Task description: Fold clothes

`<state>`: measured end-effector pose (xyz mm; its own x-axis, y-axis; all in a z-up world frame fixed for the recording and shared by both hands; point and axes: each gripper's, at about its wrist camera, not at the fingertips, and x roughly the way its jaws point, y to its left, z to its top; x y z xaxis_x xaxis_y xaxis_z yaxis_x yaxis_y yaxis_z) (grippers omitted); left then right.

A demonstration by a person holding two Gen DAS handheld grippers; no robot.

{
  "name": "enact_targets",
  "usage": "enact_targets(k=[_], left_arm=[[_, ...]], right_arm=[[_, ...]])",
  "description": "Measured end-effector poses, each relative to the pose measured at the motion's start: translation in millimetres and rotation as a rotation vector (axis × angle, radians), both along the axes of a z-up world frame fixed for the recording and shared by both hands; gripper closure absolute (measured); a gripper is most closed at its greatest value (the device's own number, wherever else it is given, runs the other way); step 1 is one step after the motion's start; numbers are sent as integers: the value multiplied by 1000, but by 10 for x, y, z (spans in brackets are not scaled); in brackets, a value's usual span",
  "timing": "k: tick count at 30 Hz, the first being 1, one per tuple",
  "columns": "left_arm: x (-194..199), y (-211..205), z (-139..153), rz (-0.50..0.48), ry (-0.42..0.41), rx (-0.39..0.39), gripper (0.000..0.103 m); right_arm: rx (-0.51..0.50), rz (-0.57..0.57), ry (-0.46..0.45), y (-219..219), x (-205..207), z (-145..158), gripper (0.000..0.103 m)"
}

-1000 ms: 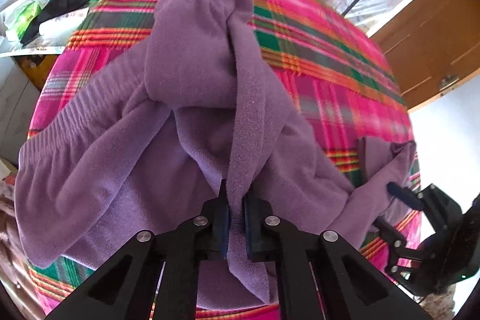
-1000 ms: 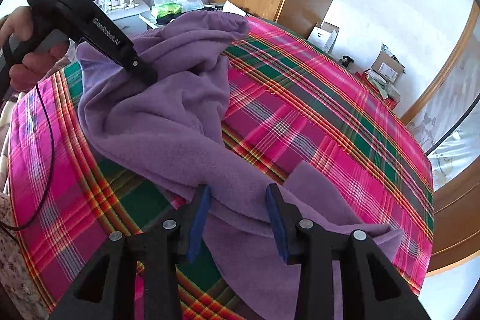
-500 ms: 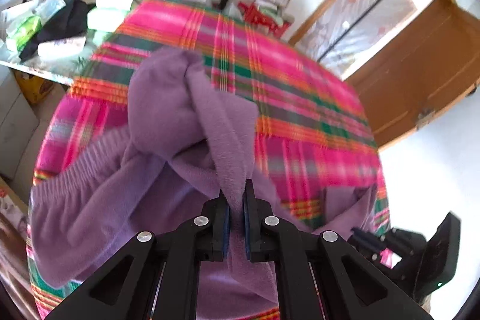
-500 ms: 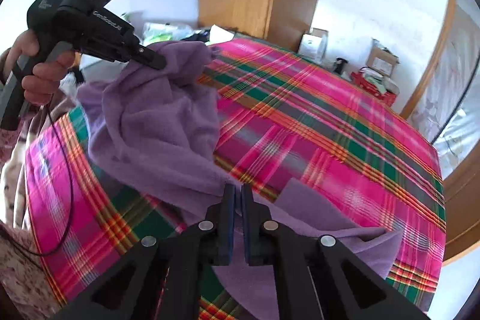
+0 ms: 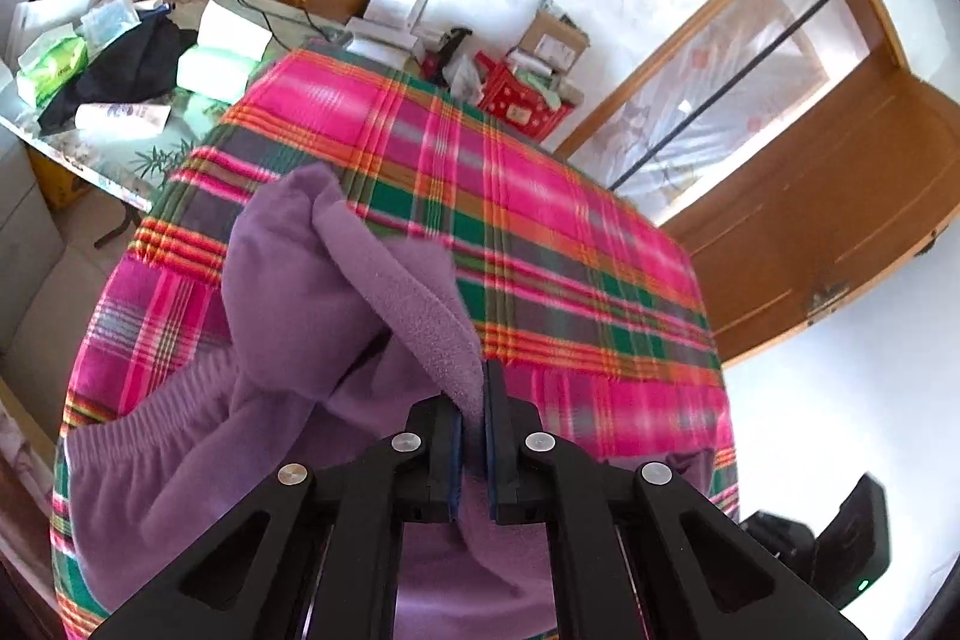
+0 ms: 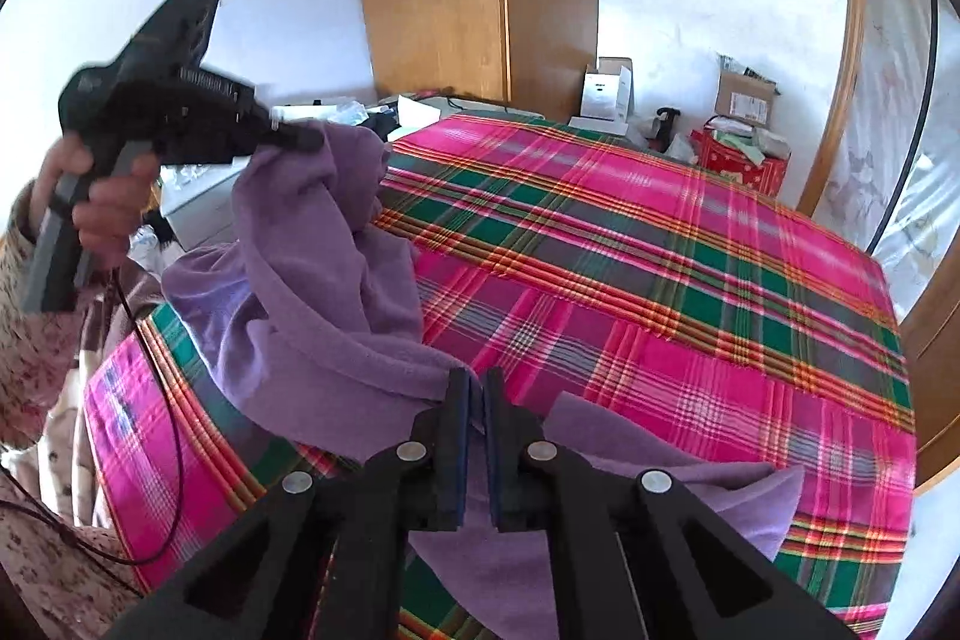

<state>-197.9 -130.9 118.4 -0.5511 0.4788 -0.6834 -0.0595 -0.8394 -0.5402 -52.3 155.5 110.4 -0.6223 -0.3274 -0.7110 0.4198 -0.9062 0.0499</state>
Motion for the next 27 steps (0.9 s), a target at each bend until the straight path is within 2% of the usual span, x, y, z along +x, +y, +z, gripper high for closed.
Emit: enact_targets(k=[5,9,15,17,20,22,23,24,27], left_arm=[[-39,35,85,5,23,1,98],[-72,26,19,8,8,-3,98],[-73,4,31,15,10,-7,98],[-78,3,26,13,11,-5,98],[-83,1,23,13,11,-7,98],[-93,-11,24,19,12,-5,98],[-106,-18,22,20,13,-4,98],[-120,-25,20,21,14,-4,98],[-178,-40,-2,31,14,-7,98]], right_arm=[[15,53,-5,-138,-7,-18,94],[88,86,7,-289,-8,-77,66],[168,170,61,-503,-89,-103,61],[200,173,55,-569,-178,-158,61],[191,167,21,-602,-331,-224,61],[166,173,-19,-593,-419,-253,69],[154,180,-39,-583,-463,-261,89],[147,183,-48,-575,-494,-261,100],[151,158,-18,-535,-544,-201,101]])
